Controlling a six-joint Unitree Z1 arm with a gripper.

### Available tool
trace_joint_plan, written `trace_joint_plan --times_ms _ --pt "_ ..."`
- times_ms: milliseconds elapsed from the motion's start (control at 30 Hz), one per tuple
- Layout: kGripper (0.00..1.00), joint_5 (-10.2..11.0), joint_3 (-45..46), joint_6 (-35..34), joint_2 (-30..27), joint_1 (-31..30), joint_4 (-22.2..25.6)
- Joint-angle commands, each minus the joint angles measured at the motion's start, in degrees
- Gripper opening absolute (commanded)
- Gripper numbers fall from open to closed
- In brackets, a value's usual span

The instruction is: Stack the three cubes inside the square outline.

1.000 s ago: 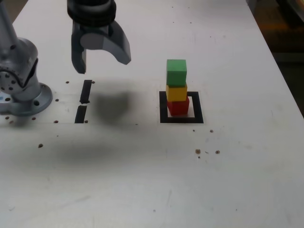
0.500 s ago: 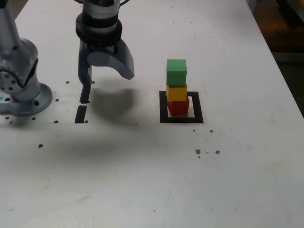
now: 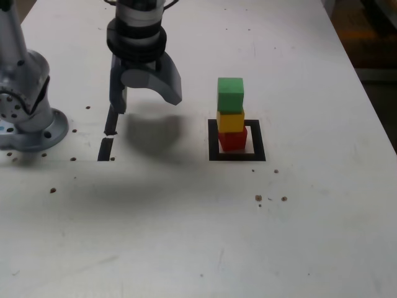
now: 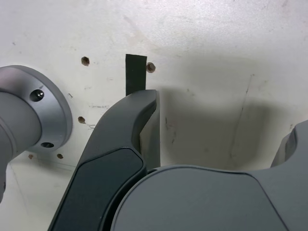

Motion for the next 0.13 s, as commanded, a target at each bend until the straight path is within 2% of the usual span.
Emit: trace_joint_plan --times_ms 0,100 --pt "0.94 -0.28 -0.36 0.33 1.06 0.03 -0.66" --pt "0.94 -0.50 -0.52 0.66 1.82 0.03 -1.20"
